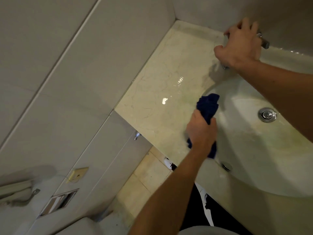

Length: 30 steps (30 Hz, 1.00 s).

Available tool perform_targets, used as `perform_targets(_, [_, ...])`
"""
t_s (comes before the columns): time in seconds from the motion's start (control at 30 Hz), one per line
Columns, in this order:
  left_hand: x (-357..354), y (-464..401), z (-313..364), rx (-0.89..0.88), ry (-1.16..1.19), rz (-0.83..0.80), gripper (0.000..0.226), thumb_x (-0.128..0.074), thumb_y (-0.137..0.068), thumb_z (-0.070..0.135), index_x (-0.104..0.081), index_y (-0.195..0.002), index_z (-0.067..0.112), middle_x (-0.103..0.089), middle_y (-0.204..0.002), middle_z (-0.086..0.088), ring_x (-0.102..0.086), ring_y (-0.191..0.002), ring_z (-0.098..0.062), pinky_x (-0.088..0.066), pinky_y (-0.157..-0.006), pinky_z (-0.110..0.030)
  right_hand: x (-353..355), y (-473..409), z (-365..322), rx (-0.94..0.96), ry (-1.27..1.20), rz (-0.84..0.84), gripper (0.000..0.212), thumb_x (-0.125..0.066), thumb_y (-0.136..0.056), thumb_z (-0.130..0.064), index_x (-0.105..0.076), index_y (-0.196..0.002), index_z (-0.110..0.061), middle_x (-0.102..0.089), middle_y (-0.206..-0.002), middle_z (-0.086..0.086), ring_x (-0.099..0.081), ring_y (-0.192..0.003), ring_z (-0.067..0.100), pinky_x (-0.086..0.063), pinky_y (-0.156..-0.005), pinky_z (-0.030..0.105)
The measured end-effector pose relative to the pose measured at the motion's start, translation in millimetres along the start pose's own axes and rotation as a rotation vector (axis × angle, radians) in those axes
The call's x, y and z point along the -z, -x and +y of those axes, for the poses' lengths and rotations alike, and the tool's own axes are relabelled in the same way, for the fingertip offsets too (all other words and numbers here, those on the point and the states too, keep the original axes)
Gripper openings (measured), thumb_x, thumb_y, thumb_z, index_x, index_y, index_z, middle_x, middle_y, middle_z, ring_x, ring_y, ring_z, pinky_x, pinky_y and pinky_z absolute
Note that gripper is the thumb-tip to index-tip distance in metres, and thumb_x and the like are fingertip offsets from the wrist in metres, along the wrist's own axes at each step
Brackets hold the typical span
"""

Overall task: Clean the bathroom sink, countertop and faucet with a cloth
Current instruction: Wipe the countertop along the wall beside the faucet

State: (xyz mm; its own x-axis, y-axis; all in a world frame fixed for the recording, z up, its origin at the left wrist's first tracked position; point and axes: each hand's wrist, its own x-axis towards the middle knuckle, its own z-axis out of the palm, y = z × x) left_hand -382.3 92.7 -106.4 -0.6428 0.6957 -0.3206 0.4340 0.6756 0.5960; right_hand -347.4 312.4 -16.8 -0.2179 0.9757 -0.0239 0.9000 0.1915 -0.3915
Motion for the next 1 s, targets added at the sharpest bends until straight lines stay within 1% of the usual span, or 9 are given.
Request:
perform_targets(0.17, [-16, 18, 18, -0.011, 0.282, -0.176, 0.028, -0.065, -0.089, 0.034, -0.061, -0.109, 0.015, -0.070, -0.093, -0.003, -0.068, -0.082, -0.018, -0.059, -0.075, -0.035, 1, -1, 1, 0.002, 0.000, -0.005, 0.052, -0.060, -0.082, -0.036, -0.061, -0.128, -0.013, -0.046, -0.135, 0.017, -0.041, -0.126, 0.042, -0.044, -0.097, 0.052])
perform_targets(0.3, [52, -19, 10, -0.098, 0.395, -0.054, 0.015, -0.072, -0.086, 0.019, -0.068, -0.100, 0.015, -0.069, -0.083, 0.002, -0.061, -0.066, -0.004, -0.050, -0.061, -0.015, 1, -2, 0, -0.002, 0.018, -0.007, 0.052, -0.060, -0.084, -0.037, -0.060, -0.130, -0.013, -0.046, -0.135, 0.017, -0.041, -0.127, 0.041, -0.044, -0.096, 0.049])
perform_targets(0.5, [173, -140, -21, -0.234, -0.081, 0.236, 0.021, -0.073, -0.081, 0.028, -0.068, -0.097, 0.016, -0.069, -0.082, 0.002, -0.061, -0.071, -0.016, -0.046, -0.059, -0.030, -2, -3, 2, 0.008, 0.005, 0.018, 0.052, -0.060, -0.084, -0.036, -0.060, -0.129, -0.011, -0.047, -0.134, 0.016, -0.042, -0.125, 0.040, -0.044, -0.094, 0.047])
perform_targets(0.57, [191, -187, -30, -0.198, -0.270, 0.239, 0.023, -0.071, -0.083, 0.031, -0.068, -0.101, 0.017, -0.066, -0.085, 0.003, -0.061, -0.075, -0.019, -0.041, -0.062, -0.030, -3, -5, 3, 0.015, 0.006, 0.016, 0.052, -0.060, -0.084, -0.039, -0.060, -0.129, -0.012, -0.047, -0.133, 0.015, -0.042, -0.125, 0.039, -0.045, -0.092, 0.047])
perform_targets(0.63, [192, -231, -43, -0.139, -0.371, 0.177, 0.026, -0.068, -0.080, 0.032, -0.068, -0.098, 0.014, -0.068, -0.084, -0.002, -0.067, -0.079, -0.025, -0.049, -0.062, -0.034, -5, -7, 4, 0.014, 0.009, 0.020, 0.053, -0.060, -0.084, -0.042, -0.060, -0.129, -0.013, -0.047, -0.134, 0.014, -0.043, -0.125, 0.038, -0.045, -0.092, 0.046])
perform_targets(0.7, [181, -257, -54, -0.115, -0.391, 0.130, 0.034, -0.066, -0.079, 0.035, -0.067, -0.102, 0.011, -0.070, -0.091, -0.007, -0.068, -0.084, -0.028, -0.055, -0.069, -0.040, -7, -8, 4, 0.021, 0.013, 0.029, 0.054, -0.059, -0.085, -0.044, -0.059, -0.128, -0.014, -0.047, -0.134, 0.013, -0.043, -0.124, 0.037, -0.046, -0.092, 0.046])
perform_targets(0.77, [162, -257, -54, -0.141, -0.348, 0.152, 0.032, -0.067, -0.087, 0.031, -0.063, -0.110, 0.009, -0.068, -0.098, -0.006, -0.062, -0.085, -0.022, -0.049, -0.070, -0.036, -8, -8, 4, 0.026, 0.016, 0.034, 0.054, -0.058, -0.085, -0.046, -0.059, -0.128, -0.014, -0.047, -0.134, 0.013, -0.043, -0.125, 0.037, -0.045, -0.092, 0.046])
perform_targets(0.87, [134, -233, -46, -0.216, -0.303, 0.210, 0.029, -0.064, -0.090, 0.031, -0.060, -0.109, 0.010, -0.065, -0.094, -0.001, -0.058, -0.080, -0.018, -0.042, -0.065, -0.031, -9, -8, 4, 0.029, 0.020, 0.036, 0.057, -0.057, -0.085, -0.050, -0.059, -0.128, -0.013, -0.047, -0.134, 0.013, -0.042, -0.125, 0.037, -0.046, -0.090, 0.046])
perform_targets(1.0, [92, -182, -23, -0.304, -0.214, 0.107, 0.027, -0.061, -0.086, 0.035, -0.056, -0.106, 0.017, -0.065, -0.093, 0.002, -0.063, -0.079, -0.019, -0.047, -0.064, -0.031, -9, -8, 3, 0.032, 0.012, 0.038, 0.060, -0.056, -0.083, -0.052, -0.059, -0.128, -0.013, -0.047, -0.134, 0.013, -0.042, -0.125, 0.037, -0.048, -0.088, 0.047])
